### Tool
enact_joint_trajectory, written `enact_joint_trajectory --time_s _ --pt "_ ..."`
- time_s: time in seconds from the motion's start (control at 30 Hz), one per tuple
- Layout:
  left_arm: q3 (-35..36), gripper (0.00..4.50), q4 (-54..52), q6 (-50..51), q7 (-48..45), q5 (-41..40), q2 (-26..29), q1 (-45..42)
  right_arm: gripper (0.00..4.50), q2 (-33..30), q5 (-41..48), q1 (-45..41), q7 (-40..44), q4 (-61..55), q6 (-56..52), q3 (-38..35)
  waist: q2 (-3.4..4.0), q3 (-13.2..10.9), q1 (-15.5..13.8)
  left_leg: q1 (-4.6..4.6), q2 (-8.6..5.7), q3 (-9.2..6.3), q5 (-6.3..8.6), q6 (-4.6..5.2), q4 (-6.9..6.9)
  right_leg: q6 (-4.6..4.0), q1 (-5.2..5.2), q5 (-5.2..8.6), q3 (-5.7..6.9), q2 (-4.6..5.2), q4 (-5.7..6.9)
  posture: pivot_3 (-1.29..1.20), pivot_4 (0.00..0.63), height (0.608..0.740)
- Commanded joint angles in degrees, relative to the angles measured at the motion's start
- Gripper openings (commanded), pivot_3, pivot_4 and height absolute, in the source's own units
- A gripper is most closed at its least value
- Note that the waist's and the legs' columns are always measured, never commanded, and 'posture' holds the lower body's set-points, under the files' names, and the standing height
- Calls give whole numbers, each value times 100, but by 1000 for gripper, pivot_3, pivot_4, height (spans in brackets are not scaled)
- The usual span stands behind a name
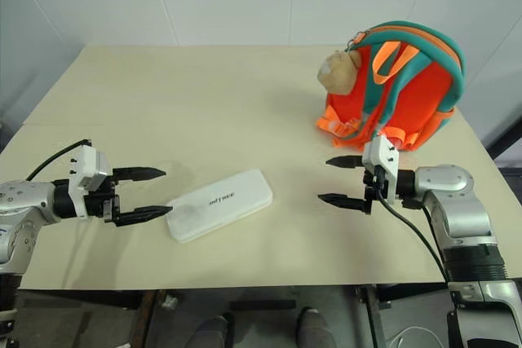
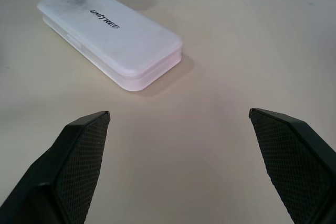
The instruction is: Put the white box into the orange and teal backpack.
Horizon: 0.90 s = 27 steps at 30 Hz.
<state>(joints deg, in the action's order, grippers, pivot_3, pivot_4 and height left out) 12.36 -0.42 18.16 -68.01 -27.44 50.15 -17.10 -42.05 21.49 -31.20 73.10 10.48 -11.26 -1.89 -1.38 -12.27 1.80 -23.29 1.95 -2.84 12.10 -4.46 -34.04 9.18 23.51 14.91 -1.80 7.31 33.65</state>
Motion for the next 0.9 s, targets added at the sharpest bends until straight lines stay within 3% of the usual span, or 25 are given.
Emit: enact_joint_trajectory --time_s 0.03,0.3,0.43,0.63,0.77,0.8,0.9 --pt "96 4500 -227 -24 82 -51 17 -9 4482 -15 31 -235 -117 1 53 -160 0 0 -4 0 0 0 0 0 0 0 0 0 0 0 1 0 150 740" --pt "434 4500 -510 203 285 -192 128 476 4482 403 -196 -806 -77 680 339 206 0 0 35 2 0 3 0 1 -2 2 0 -1 -5 0 4 0 150 740" --pt "828 3639 -570 73 301 -126 215 934 3623 791 -474 -1175 -38 1280 766 473 0 0 71 2 2 3 0 1 -2 1 5 0 -6 -1 13 0 150 740" --pt "1136 1586 -898 -70 604 227 196 1954 1405 1399 -868 -1531 98 2335 1347 832 0 0 129 2 2 5 0 1 -2 0 5 1 -7 -1 13 0 150 740" --pt "962 271 -1064 101 948 399 78 2342 6 1782 -1124 -1843 25 3153 1744 910 0 0 145 4 2 5 -1 0 -3 0 5 1 -8 -1 20 0 150 740" --pt "893 13 -1037 8 963 461 63 2354 0 1857 -1185 -1910 6 3325 1818 919 0 0 142 7 2 5 -2 0 -3 0 5 1 -8 -1 22 0 150 740" --pt "529 13 -948 1 1008 562 -24 2210 0 2186 -1420 -2148 -119 4002 2087 1003 0 0 148 10 3 4 -3 0 -3 -1 4 1 -8 -3 26 0 150 740"
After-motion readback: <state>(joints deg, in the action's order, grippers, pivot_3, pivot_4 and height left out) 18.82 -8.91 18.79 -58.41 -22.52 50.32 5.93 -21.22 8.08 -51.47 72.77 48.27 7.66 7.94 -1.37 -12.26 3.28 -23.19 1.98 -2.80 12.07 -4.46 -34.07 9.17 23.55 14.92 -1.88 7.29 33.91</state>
